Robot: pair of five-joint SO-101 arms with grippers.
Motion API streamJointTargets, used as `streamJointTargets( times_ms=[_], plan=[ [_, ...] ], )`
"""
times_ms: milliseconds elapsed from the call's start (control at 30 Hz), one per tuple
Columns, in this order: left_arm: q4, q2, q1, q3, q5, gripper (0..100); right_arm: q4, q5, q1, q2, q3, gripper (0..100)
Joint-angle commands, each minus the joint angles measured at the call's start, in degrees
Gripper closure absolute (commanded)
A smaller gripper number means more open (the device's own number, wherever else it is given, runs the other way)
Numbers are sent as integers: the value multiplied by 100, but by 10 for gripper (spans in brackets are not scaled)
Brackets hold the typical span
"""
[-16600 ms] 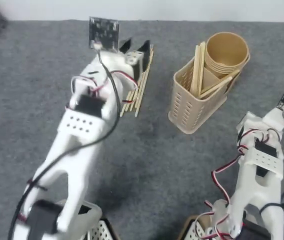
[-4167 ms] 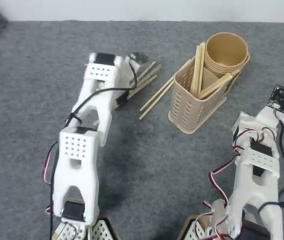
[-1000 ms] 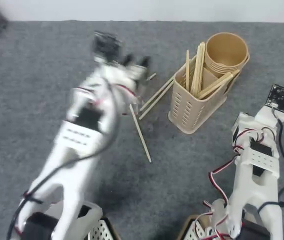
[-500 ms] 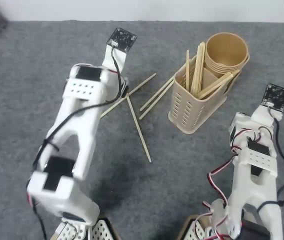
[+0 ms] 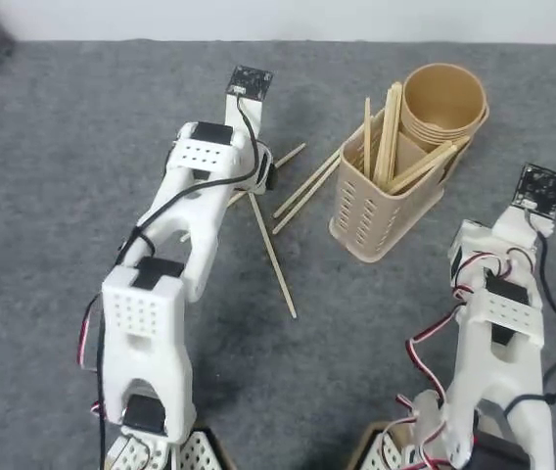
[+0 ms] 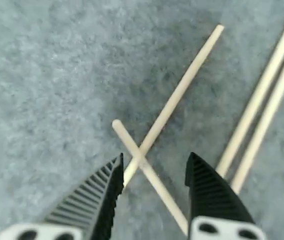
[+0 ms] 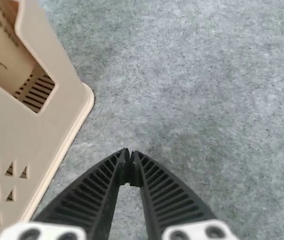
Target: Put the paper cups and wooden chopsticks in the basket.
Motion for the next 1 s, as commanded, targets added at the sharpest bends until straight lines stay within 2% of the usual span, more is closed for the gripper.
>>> streamJointTargets(
  times_ms=[0,300,533,633,767,967],
  plan=[
    [-26,316,35,-585,79,800,-110,70,-57,-110,-35,987],
    [642,791,-123,-1358,44,801,-92,70,-57,-110,-35,987],
    [1670,1486,-229,-2448,88,802,-92,70,-57,-101,-35,987],
    [1916,1846,-211,-3134,35,852,-84,70,-57,-101,-35,987],
    [2198,2286,-132,-4163,-536,996,-84,70,-57,-101,-35,987],
    [2954,2813,-26,-5622,-1116,988,-84,70,-57,-110,-35,987]
  ],
)
